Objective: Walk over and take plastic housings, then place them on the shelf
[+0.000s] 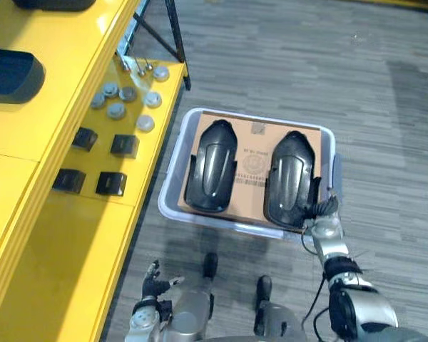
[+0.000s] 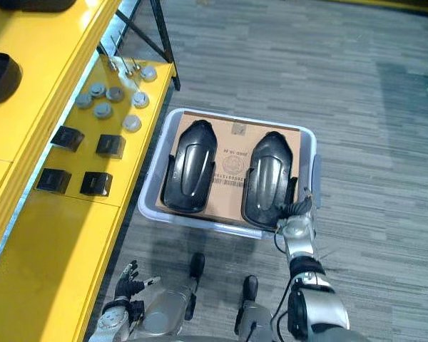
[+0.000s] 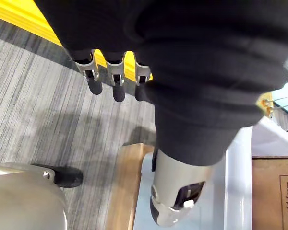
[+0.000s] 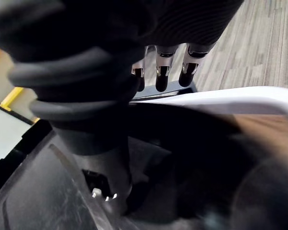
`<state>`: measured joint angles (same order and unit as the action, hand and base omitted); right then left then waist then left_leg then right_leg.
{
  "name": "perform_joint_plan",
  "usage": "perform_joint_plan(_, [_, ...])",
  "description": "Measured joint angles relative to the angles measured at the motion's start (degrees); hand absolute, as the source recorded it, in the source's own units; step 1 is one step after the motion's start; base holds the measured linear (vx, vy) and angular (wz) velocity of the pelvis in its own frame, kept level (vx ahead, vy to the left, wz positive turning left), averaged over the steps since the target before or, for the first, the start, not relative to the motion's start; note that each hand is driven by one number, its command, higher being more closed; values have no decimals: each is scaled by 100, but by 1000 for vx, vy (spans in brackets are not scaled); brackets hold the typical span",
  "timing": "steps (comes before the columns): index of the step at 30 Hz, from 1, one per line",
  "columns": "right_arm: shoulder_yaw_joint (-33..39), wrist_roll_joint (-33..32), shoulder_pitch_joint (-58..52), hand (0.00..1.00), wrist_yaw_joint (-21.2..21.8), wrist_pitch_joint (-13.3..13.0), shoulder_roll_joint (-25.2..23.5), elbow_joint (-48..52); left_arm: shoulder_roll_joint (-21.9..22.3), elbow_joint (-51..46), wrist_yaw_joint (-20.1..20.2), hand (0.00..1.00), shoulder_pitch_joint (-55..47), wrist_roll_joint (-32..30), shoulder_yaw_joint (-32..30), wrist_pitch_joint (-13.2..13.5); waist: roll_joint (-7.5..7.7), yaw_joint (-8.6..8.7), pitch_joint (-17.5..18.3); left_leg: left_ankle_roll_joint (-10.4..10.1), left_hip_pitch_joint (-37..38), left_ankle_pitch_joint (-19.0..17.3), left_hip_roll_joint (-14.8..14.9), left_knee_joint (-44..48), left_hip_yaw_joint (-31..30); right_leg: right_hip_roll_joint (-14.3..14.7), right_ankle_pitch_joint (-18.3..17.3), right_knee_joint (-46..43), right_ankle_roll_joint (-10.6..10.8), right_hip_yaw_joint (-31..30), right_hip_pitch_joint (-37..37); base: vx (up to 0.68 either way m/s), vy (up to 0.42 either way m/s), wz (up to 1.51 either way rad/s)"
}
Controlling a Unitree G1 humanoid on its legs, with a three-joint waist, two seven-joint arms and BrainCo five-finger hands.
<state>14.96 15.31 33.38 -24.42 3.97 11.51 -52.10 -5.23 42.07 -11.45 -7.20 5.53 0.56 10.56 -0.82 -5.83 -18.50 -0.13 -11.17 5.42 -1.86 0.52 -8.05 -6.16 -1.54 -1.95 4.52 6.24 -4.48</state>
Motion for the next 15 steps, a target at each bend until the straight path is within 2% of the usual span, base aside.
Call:
perform_joint_plan(10, [-35,-257,49,100,-42,-94,154,-117,3,59,-4,0,-1,66,2,3,-15,15,-16,-2,174,-2,20,-114,62,1,10,-42,-17,-163,41,-34,1,-6])
perform_joint_plan(15, [-39,-306,-269,100,-26,-128,132,281,3,67,7,0,-3,74,48,2,-13,15,-15,-48,396,107,67,-421,92,6,2,-72,-17,-201,87,-41,-2,-4])
